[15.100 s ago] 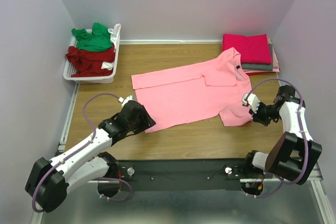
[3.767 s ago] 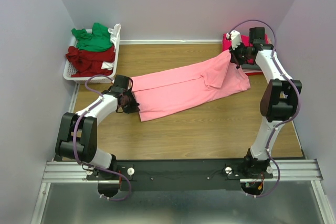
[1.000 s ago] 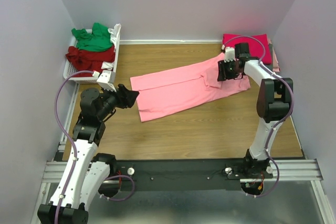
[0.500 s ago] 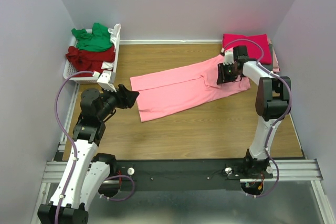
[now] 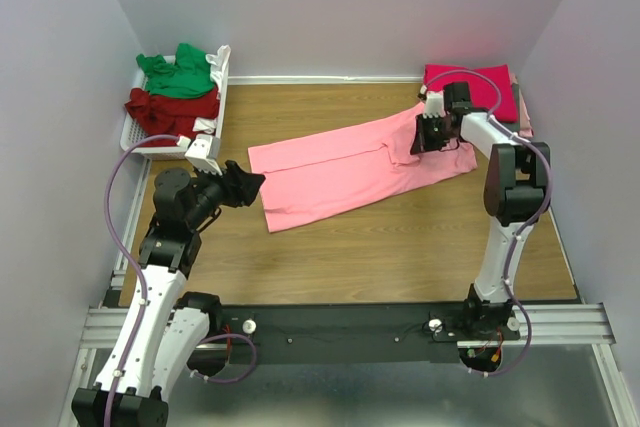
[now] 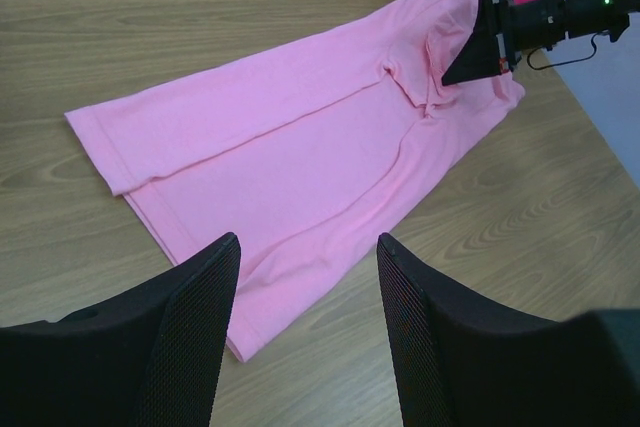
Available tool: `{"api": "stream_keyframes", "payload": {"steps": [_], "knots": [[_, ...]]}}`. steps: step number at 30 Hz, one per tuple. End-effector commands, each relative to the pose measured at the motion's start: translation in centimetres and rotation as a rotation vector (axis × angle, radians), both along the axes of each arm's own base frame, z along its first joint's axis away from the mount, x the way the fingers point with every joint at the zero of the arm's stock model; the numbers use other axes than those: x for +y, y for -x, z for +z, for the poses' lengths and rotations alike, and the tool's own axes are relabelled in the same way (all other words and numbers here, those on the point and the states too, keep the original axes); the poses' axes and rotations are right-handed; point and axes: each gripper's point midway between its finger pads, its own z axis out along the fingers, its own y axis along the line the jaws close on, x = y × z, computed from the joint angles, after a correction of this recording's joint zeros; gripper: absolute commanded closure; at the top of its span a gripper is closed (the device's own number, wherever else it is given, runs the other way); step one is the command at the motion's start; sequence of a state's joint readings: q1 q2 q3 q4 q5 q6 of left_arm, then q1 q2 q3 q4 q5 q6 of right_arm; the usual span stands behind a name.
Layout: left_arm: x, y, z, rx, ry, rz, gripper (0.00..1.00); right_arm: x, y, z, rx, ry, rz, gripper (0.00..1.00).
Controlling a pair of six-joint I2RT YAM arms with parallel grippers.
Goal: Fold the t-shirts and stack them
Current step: Fold the tshirt
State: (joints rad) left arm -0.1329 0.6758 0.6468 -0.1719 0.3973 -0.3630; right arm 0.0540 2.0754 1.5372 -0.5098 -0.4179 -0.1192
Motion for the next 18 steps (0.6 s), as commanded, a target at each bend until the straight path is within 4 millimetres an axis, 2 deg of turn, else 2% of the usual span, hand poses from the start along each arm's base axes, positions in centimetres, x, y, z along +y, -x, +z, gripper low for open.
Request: {"api": "stream_keyframes", "payload": {"steps": [1,2,6,7,9,11,12,13,14,18], "knots": [[-0.4,0.0,-0.1,-0.011,-0.002,-0.025,0.35,2.1,-1.7,1.1,-0.01,-0.114,0.018,0.93],[-0.4,0.0,-0.2,-0.008,-0.001,-0.024,0.35,2.3,-1.9,0.6,0.006,-0.131,0.016,0.9],[-0.3,-0.2,-0.5,0.005,-0.003,-0.018,0.36,4.3,-2.8,1.3,0.023,-0.248,0.048,0.84],[-0.3,-0.3,-0.5,0.005,-0.003,-0.018,0.36,4.5,-3.0,1.3,0.029,-0.266,0.047,0.79],[-0.3,-0.3,-0.7,0.014,-0.003,-0.016,0.36,5.0,-3.5,1.9,0.016,-0.301,0.072,0.78],[-0.3,-0.3,-0.8,0.015,-0.003,-0.015,0.36,5.2,-4.0,2.6,-0.002,-0.311,0.082,0.72],[-0.3,-0.3,-0.8,0.016,-0.005,-0.014,0.36,5.5,-4.2,3.3,-0.015,-0.33,0.097,0.68],[-0.3,-0.4,-0.8,0.016,-0.005,-0.014,0.36,5.7,-4.3,3.7,-0.023,-0.339,0.105,0.58],[-0.3,-0.4,-0.9,0.02,-0.004,-0.013,0.36,5.9,-4.5,4.2,-0.031,-0.349,0.113,0.54],[-0.2,-0.4,-0.8,0.02,-0.005,-0.01,0.36,6.7,-5.0,6.3,-0.07,-0.399,0.159,0.52]]}}
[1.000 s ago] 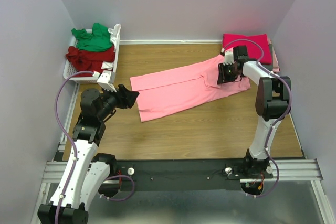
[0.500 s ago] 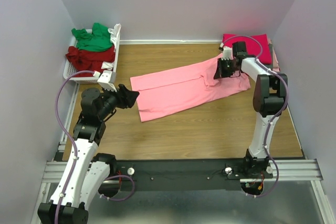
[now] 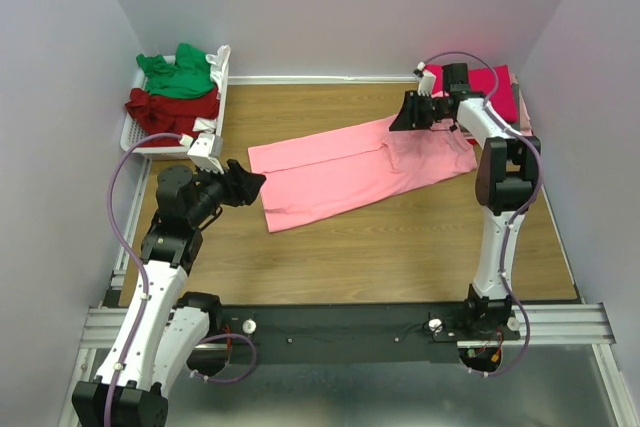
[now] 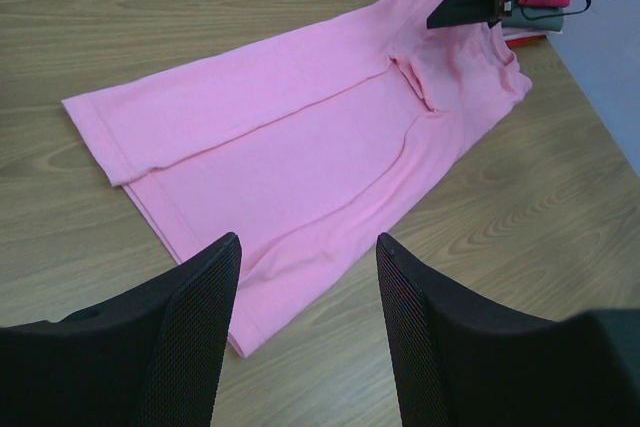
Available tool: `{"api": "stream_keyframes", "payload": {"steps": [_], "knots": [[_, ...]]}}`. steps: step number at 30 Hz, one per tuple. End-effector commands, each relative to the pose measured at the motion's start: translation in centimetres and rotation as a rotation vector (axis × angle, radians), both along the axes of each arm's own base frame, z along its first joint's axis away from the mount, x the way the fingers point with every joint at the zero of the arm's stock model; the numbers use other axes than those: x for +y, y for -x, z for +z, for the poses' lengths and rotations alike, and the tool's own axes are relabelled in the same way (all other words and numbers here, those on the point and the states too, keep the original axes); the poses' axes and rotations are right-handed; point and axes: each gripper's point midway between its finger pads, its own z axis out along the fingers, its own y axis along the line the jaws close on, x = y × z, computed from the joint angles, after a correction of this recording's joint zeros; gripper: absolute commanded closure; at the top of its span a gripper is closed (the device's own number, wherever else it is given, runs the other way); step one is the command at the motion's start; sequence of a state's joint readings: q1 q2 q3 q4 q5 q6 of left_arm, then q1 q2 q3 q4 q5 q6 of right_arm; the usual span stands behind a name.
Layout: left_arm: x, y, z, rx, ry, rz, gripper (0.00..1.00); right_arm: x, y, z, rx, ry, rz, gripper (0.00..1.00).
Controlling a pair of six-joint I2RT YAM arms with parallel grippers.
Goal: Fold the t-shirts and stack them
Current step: Fold the tshirt
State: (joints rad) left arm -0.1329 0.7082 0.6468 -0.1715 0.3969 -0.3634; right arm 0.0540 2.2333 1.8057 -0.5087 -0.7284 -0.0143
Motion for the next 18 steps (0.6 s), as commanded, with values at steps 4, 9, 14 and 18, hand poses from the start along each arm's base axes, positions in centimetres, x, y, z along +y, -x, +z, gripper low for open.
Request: {"api": "stream_keyframes", "payload": {"steps": [4,9,14,18], "knots": [[-0.2,0.0,0.1,-0.017,0.0,-0.011,0.36,1.6,-0.6,4.0,-0.088,-0.093,0.085,0.52],[-0.2,0.1,0.3,-0.028,0.006,-0.013,0.36,-0.7,2.5,6.5,-0.266,0.09,0.151,0.43],[-0.4,0.2,0.3,-0.035,0.01,-0.022,0.36,-0.7,8.9,7.4,-0.373,0.127,0.319,0.24],[-0.4,0.4,0.9,-0.054,0.006,-0.025,0.36,5.9,19.0,6.2,-0.415,0.017,0.742,0.23]]}}
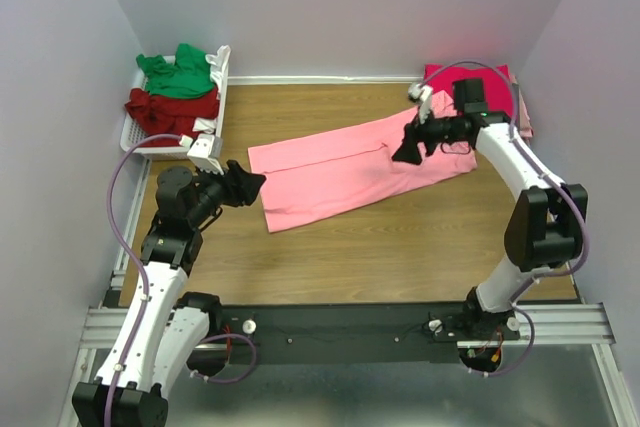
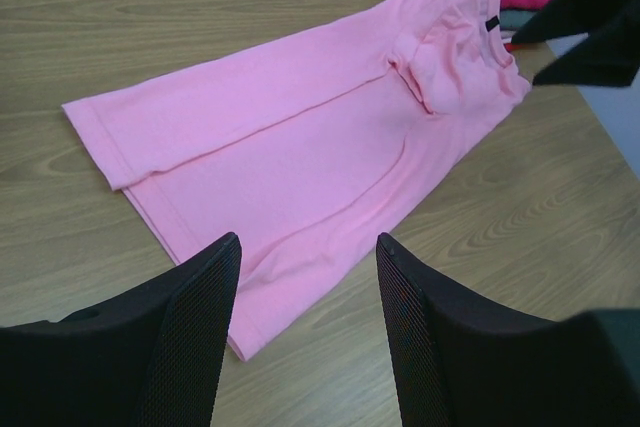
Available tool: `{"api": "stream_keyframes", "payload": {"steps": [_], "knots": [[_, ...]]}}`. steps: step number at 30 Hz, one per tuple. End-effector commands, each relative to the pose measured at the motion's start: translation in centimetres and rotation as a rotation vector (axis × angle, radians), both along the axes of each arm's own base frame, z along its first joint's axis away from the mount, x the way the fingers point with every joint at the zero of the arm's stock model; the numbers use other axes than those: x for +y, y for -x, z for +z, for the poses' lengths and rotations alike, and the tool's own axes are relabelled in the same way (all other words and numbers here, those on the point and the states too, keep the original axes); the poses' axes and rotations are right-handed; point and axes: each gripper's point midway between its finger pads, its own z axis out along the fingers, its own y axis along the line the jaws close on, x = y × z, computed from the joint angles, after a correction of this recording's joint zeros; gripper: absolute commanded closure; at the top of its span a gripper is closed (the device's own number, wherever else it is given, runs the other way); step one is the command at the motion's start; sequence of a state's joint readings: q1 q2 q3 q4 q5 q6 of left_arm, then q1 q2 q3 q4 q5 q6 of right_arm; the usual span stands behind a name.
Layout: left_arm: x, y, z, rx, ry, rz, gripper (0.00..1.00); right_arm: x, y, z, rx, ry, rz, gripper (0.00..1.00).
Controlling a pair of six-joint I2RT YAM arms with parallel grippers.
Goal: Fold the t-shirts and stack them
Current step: Fold the tshirt
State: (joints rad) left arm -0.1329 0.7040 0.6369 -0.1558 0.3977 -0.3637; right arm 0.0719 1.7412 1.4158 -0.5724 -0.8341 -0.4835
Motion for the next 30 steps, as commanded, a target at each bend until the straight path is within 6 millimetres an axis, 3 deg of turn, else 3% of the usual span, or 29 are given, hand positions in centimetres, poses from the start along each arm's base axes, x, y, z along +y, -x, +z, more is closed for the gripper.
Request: {"api": "stream_keyframes", "payload": {"steps": [1,2,4,5,6,8,10,11,15,19,25,28,30], "knots": [[-0.3,0.5,1.2,-0.052,0.005,-0.021,0.36,6.5,9.8,-3.3,-0.034,0.073,0.458,0.23],[-0.2,0.6,1.4,-0.062,0.001,-0.02,0.36,9.6,13.2,-4.5,-0.082,0.123,0.612,0.23],[-0.1,0.9,2.2,-0.092,0.002,-0.016,0.36,11.6,14.6,-6.4,-0.149,0.264,0.688,0.22],[-0.1,1.1,2.6,-0.108,-0.002,-0.018,0.36,14.8,16.2,-7.1,-0.204,0.297,0.762,0.22],[0.1,1.4,3.3,-0.131,-0.001,-0.011,0.36,15.7,15.4,-7.9,-0.26,0.383,0.75,0.22],[0.5,1.7,4.1,-0.162,0.0,0.011,0.36,19.4,16.6,-8.8,-0.304,0.437,0.807,0.22],[1.4,2.2,5.5,-0.209,0.001,0.06,0.35,21.6,16.0,-9.1,-0.346,0.492,0.77,0.23],[1.8,2.3,5.9,-0.221,0.0,0.084,0.35,23.1,17.1,-9.7,-0.359,0.506,0.793,0.23],[4.0,2.5,7.1,-0.248,0.002,0.207,0.35,27.6,16.9,-11.7,-0.386,0.549,0.766,0.3],[6.5,2.2,7.3,-0.23,0.01,0.359,0.35,29.6,15.3,-13.0,-0.397,0.596,0.695,0.34],[11.2,2.2,6.1,-0.155,0.035,0.647,0.34,30.1,14.2,-14.6,-0.396,0.628,0.675,0.35],[11.9,2.3,6.0,-0.138,0.043,0.691,0.34,30.1,14.1,-15.8,-0.388,0.647,0.675,0.41],[12.0,2.5,6.1,-0.143,0.047,0.701,0.34,30.0,14.2,-16.6,-0.372,0.654,0.681,0.49]]}}
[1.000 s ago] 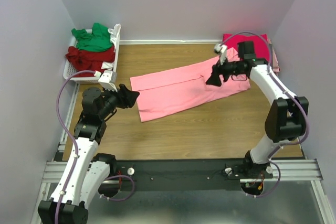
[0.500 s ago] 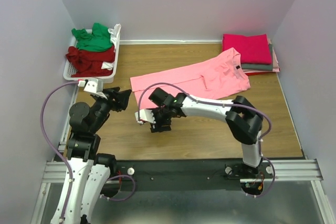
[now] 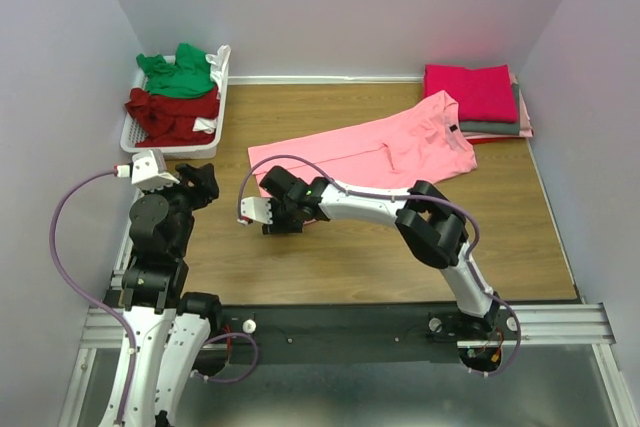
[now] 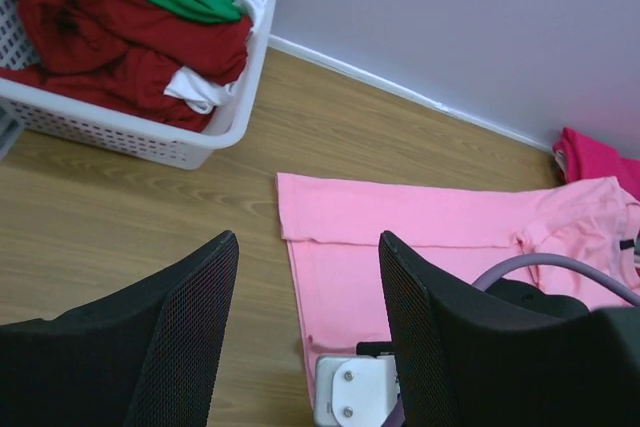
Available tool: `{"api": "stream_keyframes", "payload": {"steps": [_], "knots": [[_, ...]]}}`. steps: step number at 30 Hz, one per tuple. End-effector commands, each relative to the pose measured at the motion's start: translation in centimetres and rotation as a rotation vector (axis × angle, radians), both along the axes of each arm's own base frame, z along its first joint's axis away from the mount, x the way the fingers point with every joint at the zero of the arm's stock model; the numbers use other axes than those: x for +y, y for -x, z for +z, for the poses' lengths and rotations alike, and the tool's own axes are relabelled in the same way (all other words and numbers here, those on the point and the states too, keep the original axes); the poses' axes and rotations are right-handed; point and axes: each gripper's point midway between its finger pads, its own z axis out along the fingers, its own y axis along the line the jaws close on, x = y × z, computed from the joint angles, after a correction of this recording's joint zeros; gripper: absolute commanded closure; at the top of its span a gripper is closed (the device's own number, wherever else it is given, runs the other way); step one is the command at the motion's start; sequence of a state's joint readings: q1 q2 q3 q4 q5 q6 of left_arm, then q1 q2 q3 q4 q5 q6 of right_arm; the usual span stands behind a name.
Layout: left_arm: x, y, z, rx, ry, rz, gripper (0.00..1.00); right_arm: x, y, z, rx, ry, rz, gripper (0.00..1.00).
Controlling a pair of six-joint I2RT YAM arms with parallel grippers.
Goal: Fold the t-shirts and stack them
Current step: Fold the tshirt
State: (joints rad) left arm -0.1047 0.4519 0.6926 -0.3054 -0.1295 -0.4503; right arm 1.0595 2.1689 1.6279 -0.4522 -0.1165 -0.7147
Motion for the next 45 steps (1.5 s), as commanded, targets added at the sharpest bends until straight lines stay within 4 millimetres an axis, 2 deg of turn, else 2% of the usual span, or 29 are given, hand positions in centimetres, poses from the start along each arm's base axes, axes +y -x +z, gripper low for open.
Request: {"api": "stream_keyframes", "payload": {"steps": [1,2,4,9,13,16,17,18,20,23,25,27,28,29,30,31,32,33,34,35,36,38,39,41,42,43,44,45], "knots": [[2.5,0.8,0.9,-0.008,0.029,0.143,0.34,-0.4,-0.2,-3.0,0.006,0.059,-0.029,0.54],[2.6,0.8,1.0,-0.01,0.031,0.149,0.33,-0.4,0.0,-3.2,0.017,0.059,-0.026,0.62],[2.8,0.9,0.8,-0.003,0.039,0.164,0.33,-0.7,0.4,-3.5,0.031,0.065,-0.021,0.68],[3.0,0.9,0.7,-0.001,0.042,0.178,0.33,-1.3,1.9,-3.5,0.078,0.054,0.016,0.97],[2.8,0.8,0.8,-0.005,0.036,0.167,0.33,-1.2,3.6,-2.7,0.135,0.022,0.075,1.0],[2.3,0.7,0.9,-0.01,0.027,0.131,0.33,-1.7,7.3,-1.9,0.216,0.012,0.177,1.0],[2.2,0.6,0.8,-0.01,0.025,0.126,0.33,-2.5,8.6,-2.5,0.236,0.034,0.214,1.0],[2.1,0.5,0.9,-0.015,0.02,0.118,0.33,-2.5,10.2,-1.7,0.24,0.026,0.259,1.0],[1.5,0.4,0.9,-0.018,0.014,0.082,0.33,-3.4,13.1,-1.9,0.279,0.048,0.324,1.0],[0.6,0.1,0.9,-0.023,-0.004,0.027,0.33,-4.9,18.5,-2.3,0.3,0.095,0.462,1.0],[-0.2,0.0,1.1,-0.035,-0.016,-0.018,0.33,-6.3,20.5,-2.7,0.317,0.134,0.5,1.0],[-1.0,-0.2,1.1,-0.049,-0.028,-0.067,0.33,-6.8,22.4,-2.5,0.344,0.148,0.548,0.99],[-1.4,-0.4,0.9,-0.046,-0.032,-0.092,0.33,-6.9,22.8,-2.2,0.346,0.148,0.555,0.99],[-2.6,-0.4,1.0,-0.062,-0.044,-0.158,0.32,-7.2,23.0,-2.0,0.349,0.157,0.559,0.95],[-3.1,-0.4,1.0,-0.069,-0.051,-0.19,0.32,-7.2,22.9,-1.7,0.345,0.161,0.552,0.86],[-3.7,-0.6,0.9,-0.068,-0.054,-0.223,0.32,-7.1,22.6,-1.3,0.327,0.164,0.538,0.72],[-4.9,-0.8,0.5,-0.072,-0.061,-0.29,0.32,-7.2,21.5,-0.3,0.274,0.174,0.524,0.42],[-5.5,-0.8,0.4,-0.076,-0.066,-0.327,0.32,-7.1,20.8,0.4,0.248,0.175,0.512,0.3],[-6.7,-0.7,0.3,-0.08,-0.065,-0.401,0.3,-7.1,20.1,2.2,0.23,0.162,0.504,0.17],[-7.3,-0.8,-0.2,-0.075,-0.068,-0.44,0.3,-7.3,18.4,3.2,0.225,0.148,0.48,0.0],[-8.5,-1.0,-0.5,-0.075,-0.066,-0.512,0.29,-7.5,17.4,4.2,0.225,0.134,0.463,0.0],[-9.5,-1.6,-0.9,-0.061,-0.065,-0.568,0.28,-8.7,15.2,6.3,0.233,0.114,0.411,0.0],[-9.9,-2.6,-1.4,-0.042,-0.06,-0.588,0.28,-9.6,12.4,8.2,0.221,0.061,0.362,0.0],[-10.7,-3.5,-2.0,-0.016,-0.052,-0.634,0.28,-11.5,9.7,9.3,0.215,0.031,0.282,0.0],[-11.2,-4.8,-2.4,0.009,-0.043,-0.656,0.28,-13.9,6.8,10.5,0.201,-0.008,0.188,0.0],[-11.8,-5.4,-2.5,0.021,-0.037,-0.685,0.28,-15.1,5.3,11.1,0.198,-0.041,0.136,0.0],[-12.3,-6.0,-2.8,0.035,-0.033,-0.706,0.28,-17.8,2.1,12.0,0.208,-0.101,0.009,0.0],[-13.0,-7.6,-3.4,0.064,-0.028,-0.729,0.28,-19.4,0.6,12.5,0.208,-0.14,-0.065,0.0]]}}
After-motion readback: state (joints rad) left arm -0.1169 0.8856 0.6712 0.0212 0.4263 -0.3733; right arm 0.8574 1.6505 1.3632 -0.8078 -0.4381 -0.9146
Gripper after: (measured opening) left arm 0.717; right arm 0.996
